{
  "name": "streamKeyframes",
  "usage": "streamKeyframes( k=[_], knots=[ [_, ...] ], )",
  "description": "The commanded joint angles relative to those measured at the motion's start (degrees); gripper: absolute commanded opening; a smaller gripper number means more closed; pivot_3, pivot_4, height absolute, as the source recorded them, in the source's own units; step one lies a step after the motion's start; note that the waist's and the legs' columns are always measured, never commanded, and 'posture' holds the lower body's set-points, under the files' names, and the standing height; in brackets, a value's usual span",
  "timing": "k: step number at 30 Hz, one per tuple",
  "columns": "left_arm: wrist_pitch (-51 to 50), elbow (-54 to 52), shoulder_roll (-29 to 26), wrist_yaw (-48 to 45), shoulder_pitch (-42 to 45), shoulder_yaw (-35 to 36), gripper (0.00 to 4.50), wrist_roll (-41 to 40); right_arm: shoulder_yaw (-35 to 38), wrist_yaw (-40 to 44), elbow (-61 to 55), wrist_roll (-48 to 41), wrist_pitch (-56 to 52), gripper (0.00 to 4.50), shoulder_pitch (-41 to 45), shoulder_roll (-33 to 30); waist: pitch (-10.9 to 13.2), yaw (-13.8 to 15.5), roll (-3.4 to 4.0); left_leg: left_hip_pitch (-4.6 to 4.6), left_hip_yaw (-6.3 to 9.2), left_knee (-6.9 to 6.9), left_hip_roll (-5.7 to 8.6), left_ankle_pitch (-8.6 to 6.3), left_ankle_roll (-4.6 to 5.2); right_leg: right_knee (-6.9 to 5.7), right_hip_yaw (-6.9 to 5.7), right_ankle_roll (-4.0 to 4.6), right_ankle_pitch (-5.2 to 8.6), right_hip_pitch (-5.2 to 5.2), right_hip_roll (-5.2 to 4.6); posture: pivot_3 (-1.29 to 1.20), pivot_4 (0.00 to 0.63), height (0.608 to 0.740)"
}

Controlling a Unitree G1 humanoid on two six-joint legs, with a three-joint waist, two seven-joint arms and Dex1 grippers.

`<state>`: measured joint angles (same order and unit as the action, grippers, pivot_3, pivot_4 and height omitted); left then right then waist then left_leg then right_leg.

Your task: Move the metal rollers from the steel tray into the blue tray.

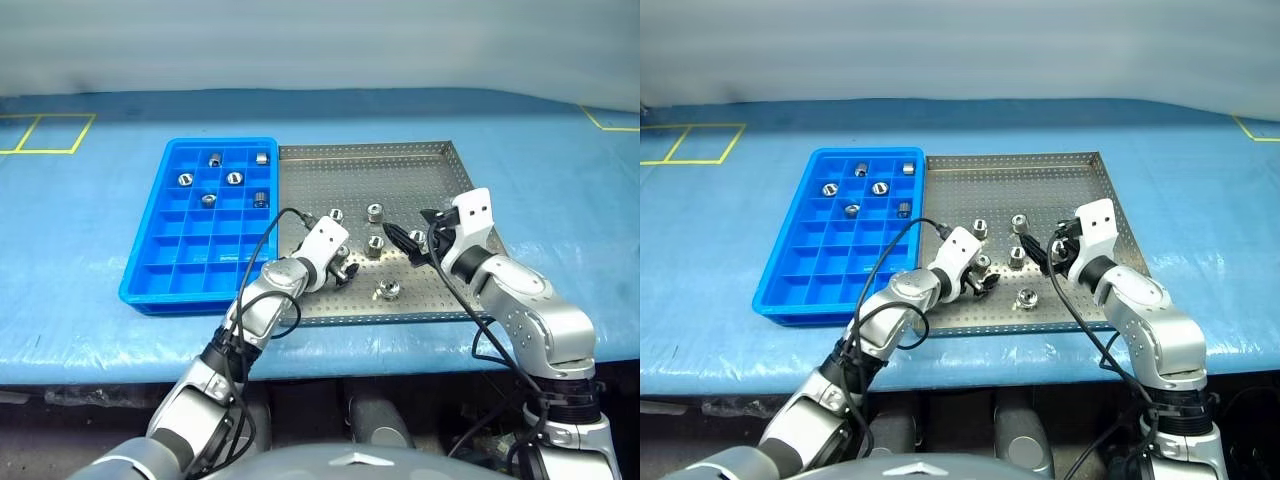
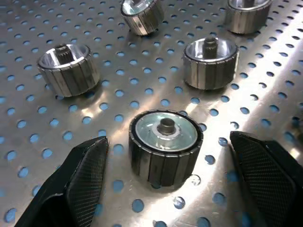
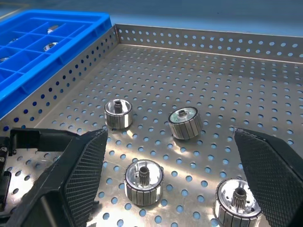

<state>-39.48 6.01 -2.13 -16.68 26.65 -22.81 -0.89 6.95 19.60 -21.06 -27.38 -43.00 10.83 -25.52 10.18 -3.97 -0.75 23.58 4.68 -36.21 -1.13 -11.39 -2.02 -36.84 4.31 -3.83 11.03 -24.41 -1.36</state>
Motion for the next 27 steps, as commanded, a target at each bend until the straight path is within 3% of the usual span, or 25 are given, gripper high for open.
streamKeyframes(
  k=[1,8,13,20,27],
  knots=[
    [0.4,1.6,1.0,0.0,0.5,0.1,4.07,0.8,1.2,-0.4,-2.6,0.0,0.7,4.5,0.1,0.2,0.0,0.0,0.0,-0.01,0.0,0.0,0.0,0.0,0.0,-0.01,0.0,0.0,0.0,0.0,0.0,-0.07,0.15,0.74],
    [-0.1,-0.3,1.6,-0.5,0.0,2.3,1.9,-0.2,1.0,-0.9,-1.8,0.5,0.9,4.5,0.6,0.6,0.0,0.0,0.0,0.01,0.0,0.0,0.0,0.0,0.0,0.0,-0.01,0.0,0.0,-0.01,0.0,-0.05,0.15,0.74],
    [2.7,-3.4,1.1,-0.6,-0.8,4.0,1.82,-0.5,0.3,-0.8,-1.2,0.8,0.9,4.5,1.5,1.0,0.0,0.0,0.0,0.01,0.0,0.02,0.0,0.0,0.0,0.01,-0.01,-0.01,0.0,-0.01,0.0,-0.04,0.15,0.74],
    [-0.2,-22.1,0.0,1.9,-2.7,19.6,1.82,-8.8,-3.2,6.3,-4.8,-1.9,2.1,4.5,0.7,0.5,0.0,0.0,-0.01,0.01,0.01,0.05,-0.04,0.0,0.0,-0.04,-0.01,-0.01,0.0,-0.06,0.02,0.0,0.15,0.74],
    [-8.2,-27.9,-6.2,11.9,-7.6,26.9,1.82,-2.6,-6.7,11.8,-6.7,-4.9,0.9,4.5,0.9,0.7,0.0,0.8,-0.05,-0.02,0.03,0.04,-0.03,0.0,0.0,-0.01,-0.03,-0.01,0.0,0.01,0.01,0.07,0.15,0.74]
  ],
)
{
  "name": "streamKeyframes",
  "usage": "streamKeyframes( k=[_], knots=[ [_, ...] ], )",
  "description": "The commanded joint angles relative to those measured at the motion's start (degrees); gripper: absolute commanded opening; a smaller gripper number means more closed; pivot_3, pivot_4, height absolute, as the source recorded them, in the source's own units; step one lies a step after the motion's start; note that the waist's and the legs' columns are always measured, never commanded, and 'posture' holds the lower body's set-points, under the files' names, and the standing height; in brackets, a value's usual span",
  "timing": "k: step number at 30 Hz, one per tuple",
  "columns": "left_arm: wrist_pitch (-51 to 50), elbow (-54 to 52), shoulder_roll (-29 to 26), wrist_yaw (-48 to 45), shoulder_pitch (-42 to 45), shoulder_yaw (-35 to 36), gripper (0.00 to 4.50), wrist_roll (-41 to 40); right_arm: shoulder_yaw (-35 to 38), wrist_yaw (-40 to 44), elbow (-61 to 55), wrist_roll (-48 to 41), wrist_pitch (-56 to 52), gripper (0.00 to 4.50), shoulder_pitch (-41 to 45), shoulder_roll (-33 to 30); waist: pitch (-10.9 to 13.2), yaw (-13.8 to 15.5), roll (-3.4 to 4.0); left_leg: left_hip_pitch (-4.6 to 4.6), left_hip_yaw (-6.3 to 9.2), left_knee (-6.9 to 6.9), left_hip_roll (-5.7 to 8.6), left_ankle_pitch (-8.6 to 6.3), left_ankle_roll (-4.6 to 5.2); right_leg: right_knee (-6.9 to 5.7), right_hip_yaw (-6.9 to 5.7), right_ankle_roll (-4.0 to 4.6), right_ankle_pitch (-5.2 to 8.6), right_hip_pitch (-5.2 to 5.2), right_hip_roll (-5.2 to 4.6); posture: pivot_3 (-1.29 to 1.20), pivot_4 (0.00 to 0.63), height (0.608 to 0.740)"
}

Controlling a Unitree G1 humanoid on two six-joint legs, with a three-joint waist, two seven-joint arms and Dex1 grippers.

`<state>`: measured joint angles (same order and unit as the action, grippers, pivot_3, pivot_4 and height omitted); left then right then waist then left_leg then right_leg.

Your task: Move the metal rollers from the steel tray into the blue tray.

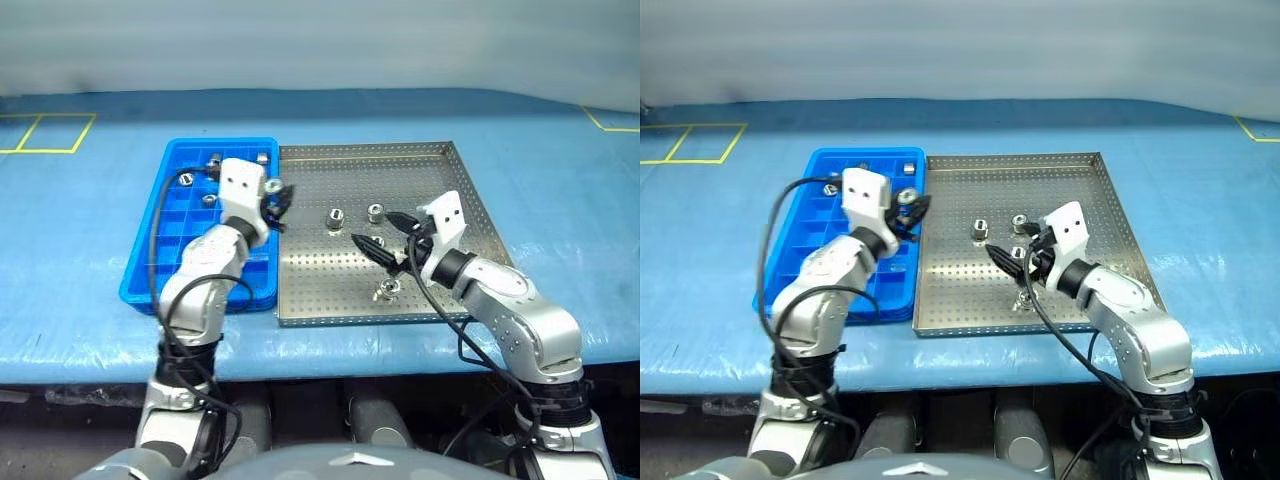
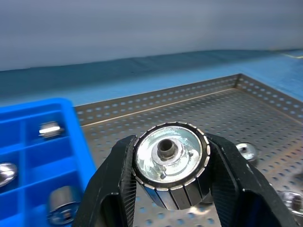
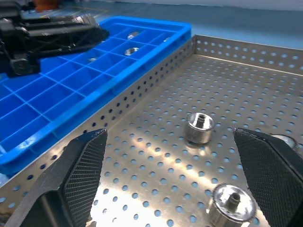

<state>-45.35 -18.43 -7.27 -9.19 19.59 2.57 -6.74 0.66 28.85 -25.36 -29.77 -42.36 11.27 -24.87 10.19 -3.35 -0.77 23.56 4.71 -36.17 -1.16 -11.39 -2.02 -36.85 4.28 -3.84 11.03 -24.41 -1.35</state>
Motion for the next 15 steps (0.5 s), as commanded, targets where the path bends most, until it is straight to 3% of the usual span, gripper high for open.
streamKeyframes(
  k=[1,9,15],
  knots=[
    [-3.2,-3.7,-1.5,6.4,-0.8,1.9,1.82,4.8,-0.7,3.5,-2.5,-3.4,0.1,4.5,0.6,0.0,0.0,0.4,-0.08,0.02,0.01,-0.02,0.0,0.0,0.0,0.0,-0.01,0.0,0.0,-0.01,0.0,0.08,0.15,0.74],
    [-4.4,0.8,1.0,16.6,1.4,3.6,1.82,10.5,-2.8,4.1,-0.5,-2.3,0.8,4.5,2.4,0.3,0.0,3.0,-0.12,0.04,0.08,-0.04,0.01,0.0,-0.02,0.03,-0.11,0.0,0.0,0.02,-0.02,0.1,0.15,0.74],
    [-0.3,7.3,2.1,20.8,4.6,5.0,1.82,12.4,-3.4,2.7,-0.5,-0.8,1.0,4.5,2.5,0.4,0.0,2.8,-0.13,0.05,0.11,-0.03,0.02,0.0,-0.02,0.03,-0.14,-0.01,-0.01,0.01,-0.02,0.08,0.15,0.74]
  ],
)
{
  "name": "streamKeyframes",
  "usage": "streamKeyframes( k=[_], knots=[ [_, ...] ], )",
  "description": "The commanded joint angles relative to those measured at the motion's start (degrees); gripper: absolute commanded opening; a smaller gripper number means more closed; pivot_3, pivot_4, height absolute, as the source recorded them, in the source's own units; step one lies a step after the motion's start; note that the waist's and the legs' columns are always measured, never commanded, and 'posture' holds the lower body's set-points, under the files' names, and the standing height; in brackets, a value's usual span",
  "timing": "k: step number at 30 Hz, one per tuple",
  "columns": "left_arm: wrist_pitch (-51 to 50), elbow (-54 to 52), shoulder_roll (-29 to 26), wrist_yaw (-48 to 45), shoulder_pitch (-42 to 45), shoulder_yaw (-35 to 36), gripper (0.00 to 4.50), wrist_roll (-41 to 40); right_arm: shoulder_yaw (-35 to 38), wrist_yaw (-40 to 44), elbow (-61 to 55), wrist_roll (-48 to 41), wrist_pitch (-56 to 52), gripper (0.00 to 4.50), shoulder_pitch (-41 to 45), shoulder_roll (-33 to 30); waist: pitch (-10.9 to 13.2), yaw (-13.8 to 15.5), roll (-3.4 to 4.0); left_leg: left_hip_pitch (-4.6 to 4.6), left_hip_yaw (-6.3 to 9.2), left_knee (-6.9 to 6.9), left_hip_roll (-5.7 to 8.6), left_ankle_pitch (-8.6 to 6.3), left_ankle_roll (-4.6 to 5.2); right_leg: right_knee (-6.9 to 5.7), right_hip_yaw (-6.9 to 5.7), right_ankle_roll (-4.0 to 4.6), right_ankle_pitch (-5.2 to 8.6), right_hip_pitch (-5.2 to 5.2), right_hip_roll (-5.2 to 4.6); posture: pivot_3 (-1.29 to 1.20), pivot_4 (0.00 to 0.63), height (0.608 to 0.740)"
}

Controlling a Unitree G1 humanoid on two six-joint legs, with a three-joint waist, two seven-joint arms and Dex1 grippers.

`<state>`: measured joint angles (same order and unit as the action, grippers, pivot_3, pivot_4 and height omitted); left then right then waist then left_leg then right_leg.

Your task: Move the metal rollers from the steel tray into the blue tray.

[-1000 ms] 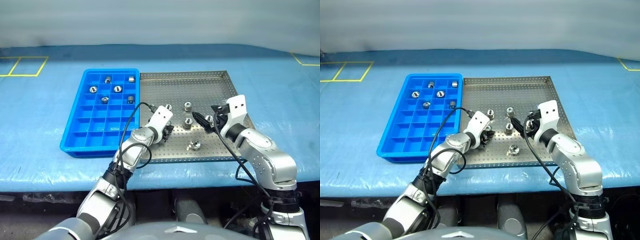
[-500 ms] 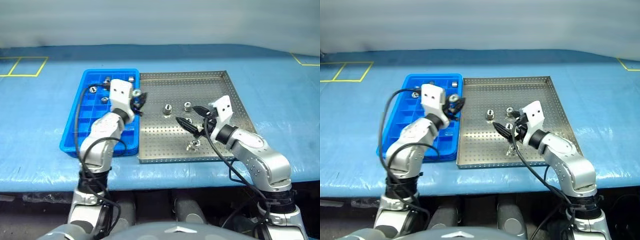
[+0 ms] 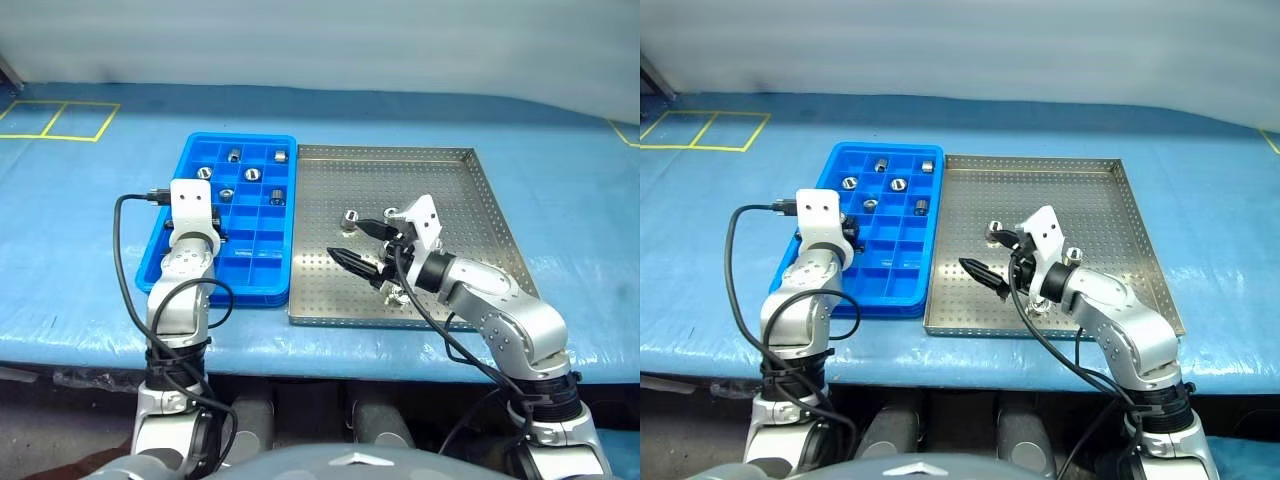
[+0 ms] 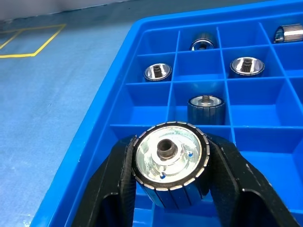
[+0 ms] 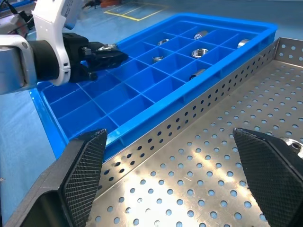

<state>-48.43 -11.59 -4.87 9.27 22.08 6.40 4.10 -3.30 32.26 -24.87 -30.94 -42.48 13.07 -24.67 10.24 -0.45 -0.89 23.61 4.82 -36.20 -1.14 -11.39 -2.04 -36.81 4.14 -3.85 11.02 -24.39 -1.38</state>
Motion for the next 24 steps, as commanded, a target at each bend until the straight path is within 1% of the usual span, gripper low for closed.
streamKeyframes(
  k=[1,10,13,15,17,21,24],
  knots=[
    [3.1,0.8,-0.7,3.2,2.5,1.6,1.82,2.1,0.7,-1.1,-1.1,0.5,1.0,4.5,0.5,0.3,0.0,-0.3,0.0,0.0,0.0,0.0,0.0,0.0,0.0,0.0,0.0,0.0,0.0,-0.01,0.0,0.08,0.15,0.74],
    [4.8,4.1,-1.2,7.8,2.9,3.6,1.82,4.6,1.8,-4.5,-0.5,1.3,0.4,4.5,0.4,1.4,0.0,-0.2,-0.01,0.0,0.0,0.04,0.0,0.0,-0.01,0.01,0.0,-0.06,-0.04,0.0,-0.01,0.07,0.15,0.74],
    [6.8,7.4,-1.5,8.1,3.6,3.6,1.82,4.7,1.7,-5.3,-0.4,1.4,0.7,4.5,0.7,2.0,0.0,-0.2,-0.02,0.0,0.0,0.02,0.0,0.01,-0.01,0.01,0.0,-0.09,-0.06,0.0,-0.01,0.07,0.15,0.74],
    [8.5,9.9,-1.3,8.0,4.5,3.7,2.53,4.3,1.5,-5.6,-0.3,1.5,0.8,4.5,0.8,2.4,0.0,-0.2,-0.01,0.0,0.0,0.02,0.0,0.01,-0.01,0.0,-0.01,-0.16,-0.1,0.0,-0.01,0.07,0.15,0.74],
    [9.4,11.8,-0.8,8.0,5.5,3.7,3.15,4.0,1.3,-5.8,-0.4,1.7,0.9,4.5,0.8,2.6,0.0,-0.2,-0.01,0.0,0.01,0.02,0.0,0.01,-0.02,0.0,0.0,-0.16,-0.1,0.0,-0.01,0.06,0.15,0.74],
    [10.0,12.9,0.2,8.1,6.7,3.7,4.46,3.4,1.1,-6.2,-0.9,1.8,0.9,4.5,0.4,2.7,0.0,-0.3,-0.02,0.01,0.0,0.02,0.01,0.01,-0.02,0.02,0.0,-0.26,-0.16,0.0,-0.01,0.04,0.15,0.74],
    [13.3,11.2,1.9,7.4,6.9,3.5,4.46,2.1,1.5,-6.5,-1.4,2.0,0.9,4.5,-0.3,2.5,0.0,-0.4,-0.01,0.01,0.0,0.04,0.01,0.01,-0.02,0.02,0.0,-0.29,-0.18,-0.01,-0.01,0.04,0.15,0.74]
  ],
)
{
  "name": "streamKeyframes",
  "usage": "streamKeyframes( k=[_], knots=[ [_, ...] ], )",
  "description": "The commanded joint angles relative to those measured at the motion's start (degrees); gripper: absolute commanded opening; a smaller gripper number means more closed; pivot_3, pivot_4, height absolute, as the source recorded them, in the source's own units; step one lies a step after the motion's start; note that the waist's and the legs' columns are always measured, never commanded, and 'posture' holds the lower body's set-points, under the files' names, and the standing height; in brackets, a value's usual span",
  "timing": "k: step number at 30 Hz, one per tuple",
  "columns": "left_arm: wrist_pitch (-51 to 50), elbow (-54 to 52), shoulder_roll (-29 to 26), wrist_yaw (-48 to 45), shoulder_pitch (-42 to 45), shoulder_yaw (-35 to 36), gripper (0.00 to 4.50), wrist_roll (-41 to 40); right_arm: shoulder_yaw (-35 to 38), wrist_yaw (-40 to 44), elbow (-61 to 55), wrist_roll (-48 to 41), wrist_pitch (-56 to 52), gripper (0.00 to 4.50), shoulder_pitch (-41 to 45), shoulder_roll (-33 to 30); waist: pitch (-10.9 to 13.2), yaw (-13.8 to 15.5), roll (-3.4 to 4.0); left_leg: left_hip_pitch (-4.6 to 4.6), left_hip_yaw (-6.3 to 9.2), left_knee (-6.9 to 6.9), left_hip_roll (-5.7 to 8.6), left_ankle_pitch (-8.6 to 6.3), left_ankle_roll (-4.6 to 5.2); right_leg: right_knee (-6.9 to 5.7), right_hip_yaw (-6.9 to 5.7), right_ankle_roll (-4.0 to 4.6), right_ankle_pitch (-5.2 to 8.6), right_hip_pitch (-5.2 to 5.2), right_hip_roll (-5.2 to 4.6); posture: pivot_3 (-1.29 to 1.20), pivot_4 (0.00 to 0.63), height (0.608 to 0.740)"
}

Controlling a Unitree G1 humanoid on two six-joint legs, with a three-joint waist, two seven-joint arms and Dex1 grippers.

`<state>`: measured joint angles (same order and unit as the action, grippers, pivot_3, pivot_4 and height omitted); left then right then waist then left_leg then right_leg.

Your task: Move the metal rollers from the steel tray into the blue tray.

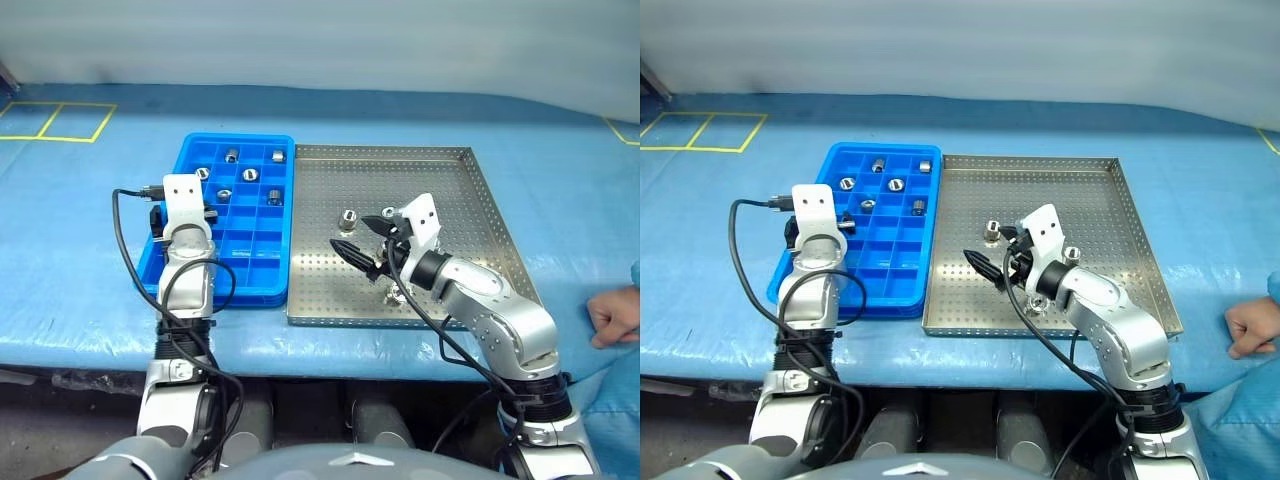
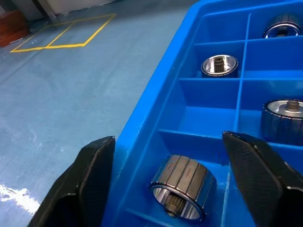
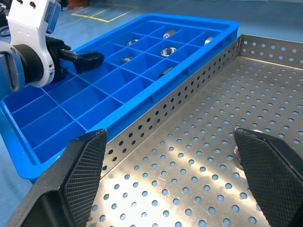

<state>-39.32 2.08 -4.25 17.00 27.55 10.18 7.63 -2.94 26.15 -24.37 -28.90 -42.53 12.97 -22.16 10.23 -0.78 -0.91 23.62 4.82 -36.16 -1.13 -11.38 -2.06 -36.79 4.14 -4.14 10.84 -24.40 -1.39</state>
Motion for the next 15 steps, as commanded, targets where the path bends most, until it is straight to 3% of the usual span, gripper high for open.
streamKeyframes(
  k=[1,5,7,10,15],
  knots=[
    [5.9,-3.2,2.0,-1.5,1.5,-0.9,4.46,-2.3,1.3,-0.5,-2.0,0.1,1.0,4.5,-0.3,-0.1,0.0,0.0,0.0,0.0,0.0,0.0,0.0,0.0,0.0,0.0,0.0,0.0,0.0,0.0,0.0,0.04,0.15,0.74],
    [8.0,-5.9,5.5,-21.8,1.2,-10.8,4.46,-12.9,2.6,-1.3,-2.9,0.7,1.4,4.5,-1.5,-0.6,0.0,0.3,0.0,0.06,0.0,-0.02,0.01,0.01,-0.02,0.01,-0.02,0.05,0.03,0.0,-0.01,0.01,0.15,0.74],
    [7.5,-4.1,4.4,-29.1,1.4,-16.7,4.46,-13.3,3.5,-2.2,-3.4,1.2,1.2,4.5,-2.1,-1.0,0.0,0.0,0.0,0.08,-0.01,-0.05,0.09,0.01,-0.02,0.09,0.01,0.19,0.11,0.02,-0.08,-0.02,0.15,0.74],
    [9.1,3.7,3.4,-31.3,3.9,-21.2,4.46,-10.4,4.9,-3.6,-4.4,1.9,0.7,4.5,-3.1,-1.5,0.0,-1.2,0.01,0.07,-0.08,-0.04,0.1,0.0,0.01,0.19,0.09,0.16,0.09,0.03,-0.09,-0.04,0.15,0.74],
    [18.0,26.6,5.1,-26.5,12.8,-23.1,4.46,-5.1,6.7,-5.7,-6.5,1.2,0.1,4.5,-5.8,-0.6,0.0,-3.4,0.02,-0.04,-0.07,-0.04,0.05,0.03,0.06,-0.04,0.1,0.21,0.12,0.0,0.0,-0.1,0.15,0.74]
  ],
)
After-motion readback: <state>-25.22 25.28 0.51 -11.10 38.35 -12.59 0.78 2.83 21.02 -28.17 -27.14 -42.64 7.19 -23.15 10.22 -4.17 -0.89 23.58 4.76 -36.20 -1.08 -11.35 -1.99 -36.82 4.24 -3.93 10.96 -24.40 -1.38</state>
